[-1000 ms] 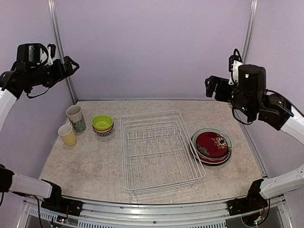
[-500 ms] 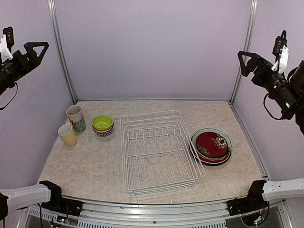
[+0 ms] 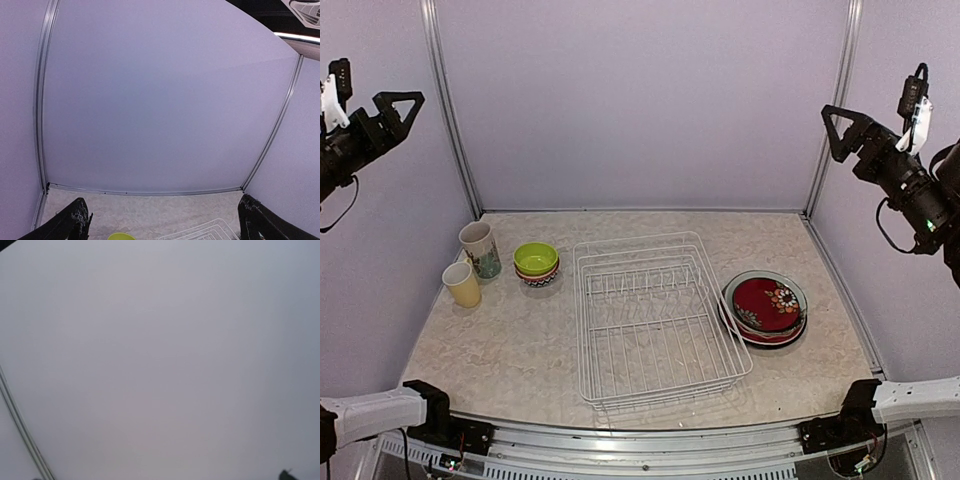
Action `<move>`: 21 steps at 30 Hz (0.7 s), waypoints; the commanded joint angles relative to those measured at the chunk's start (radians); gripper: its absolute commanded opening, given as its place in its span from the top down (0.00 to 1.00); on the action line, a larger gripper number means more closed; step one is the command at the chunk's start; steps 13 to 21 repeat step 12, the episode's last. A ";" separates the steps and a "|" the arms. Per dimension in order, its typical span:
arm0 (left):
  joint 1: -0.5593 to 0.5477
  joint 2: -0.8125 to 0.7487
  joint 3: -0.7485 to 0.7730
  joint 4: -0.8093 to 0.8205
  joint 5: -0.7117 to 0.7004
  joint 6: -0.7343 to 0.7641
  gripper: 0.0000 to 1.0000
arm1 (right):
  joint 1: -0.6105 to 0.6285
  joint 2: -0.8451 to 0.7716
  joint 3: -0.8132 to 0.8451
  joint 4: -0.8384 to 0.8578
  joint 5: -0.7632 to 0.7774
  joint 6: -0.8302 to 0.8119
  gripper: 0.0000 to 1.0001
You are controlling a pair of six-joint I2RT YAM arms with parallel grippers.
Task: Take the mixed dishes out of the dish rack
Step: Reset both arms
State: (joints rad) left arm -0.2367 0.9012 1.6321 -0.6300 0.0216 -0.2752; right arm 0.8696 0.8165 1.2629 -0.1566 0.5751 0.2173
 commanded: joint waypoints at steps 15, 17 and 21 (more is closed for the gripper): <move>-0.016 -0.001 -0.009 -0.024 0.009 0.004 0.01 | -0.003 0.010 -0.007 0.021 -0.063 -0.025 0.00; -0.016 -0.001 -0.009 -0.024 0.009 0.004 0.01 | -0.003 0.010 -0.007 0.021 -0.063 -0.025 0.00; -0.016 -0.001 -0.009 -0.024 0.009 0.004 0.01 | -0.003 0.010 -0.007 0.021 -0.063 -0.025 0.00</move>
